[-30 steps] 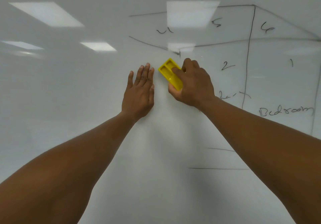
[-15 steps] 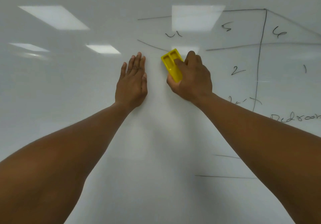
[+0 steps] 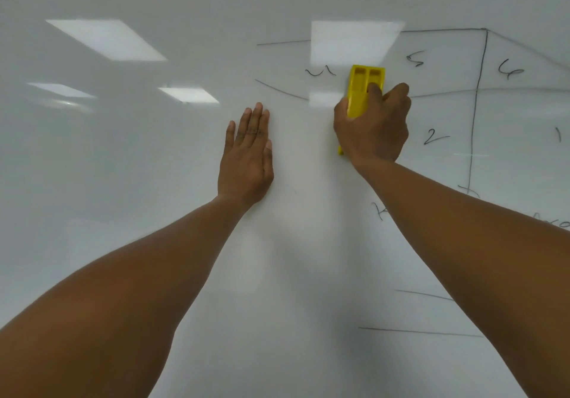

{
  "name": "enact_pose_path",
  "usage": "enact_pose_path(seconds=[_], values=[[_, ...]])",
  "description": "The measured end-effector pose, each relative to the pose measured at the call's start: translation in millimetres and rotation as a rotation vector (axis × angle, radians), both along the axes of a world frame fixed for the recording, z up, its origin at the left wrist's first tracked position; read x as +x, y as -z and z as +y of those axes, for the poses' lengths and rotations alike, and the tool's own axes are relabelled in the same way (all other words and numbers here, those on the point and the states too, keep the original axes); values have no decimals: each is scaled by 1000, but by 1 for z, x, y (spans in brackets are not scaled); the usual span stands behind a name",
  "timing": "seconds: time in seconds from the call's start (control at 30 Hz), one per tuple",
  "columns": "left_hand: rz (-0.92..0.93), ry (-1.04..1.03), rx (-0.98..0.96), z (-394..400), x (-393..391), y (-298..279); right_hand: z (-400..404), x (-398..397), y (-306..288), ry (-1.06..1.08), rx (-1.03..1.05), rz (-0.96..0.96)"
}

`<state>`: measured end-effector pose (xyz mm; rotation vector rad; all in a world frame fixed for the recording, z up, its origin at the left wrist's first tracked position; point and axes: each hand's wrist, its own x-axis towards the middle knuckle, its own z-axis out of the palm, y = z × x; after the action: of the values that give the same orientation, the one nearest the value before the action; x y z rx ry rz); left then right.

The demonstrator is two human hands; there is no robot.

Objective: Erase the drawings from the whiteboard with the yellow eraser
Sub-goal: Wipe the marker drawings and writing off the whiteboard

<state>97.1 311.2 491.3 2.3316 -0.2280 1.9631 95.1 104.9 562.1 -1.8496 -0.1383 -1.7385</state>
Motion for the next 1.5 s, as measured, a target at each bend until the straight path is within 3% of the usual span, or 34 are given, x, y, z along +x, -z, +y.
enact_pose_path(seconds=[0.1, 0.27, 0.33, 0.4, 0.53, 0.6, 0.73, 0.9, 1.0, 1.1, 1.23, 1.3, 1.4, 1.5], values=[[-14, 3, -4, 1, 3, 1, 17, -2, -5, -6, -121, -13], [-55, 18, 5, 3, 5, 2, 32, -8, -11, 73, -685, -123], [-66, 21, 7, 4, 5, 2, 28, -8, -14, 68, -749, -156], [-66, 18, 7, 4, 5, 3, 20, -4, -20, 80, -665, -137], [-56, 17, -5, 3, 5, 3, 9, 3, -37, 91, -225, -62], [-65, 12, -5, 3, 6, 4, 13, 5, -45, 91, -130, -69], [-76, 12, -7, 5, 8, 4, 39, 2, -58, 72, -198, -59], [-89, 28, -4, 4, 8, 4, 77, -7, -46, 15, -625, -103], [-91, 39, -7, 4, 6, 5, 76, -7, -41, 33, -731, -148], [-87, 36, -5, 5, 7, 5, 56, -2, -50, 99, -664, -159], [-82, 31, -10, 3, 8, 6, 27, 5, -72, 110, -245, -94], [-85, 28, -13, 3, 8, 6, 29, 6, -83, 84, -135, -89], [-80, 25, -21, 2, 8, 6, 48, 1, -96, -2, -125, -79], [-81, 30, -18, 2, 7, 6, 80, -8, -95, -36, -313, -49]])
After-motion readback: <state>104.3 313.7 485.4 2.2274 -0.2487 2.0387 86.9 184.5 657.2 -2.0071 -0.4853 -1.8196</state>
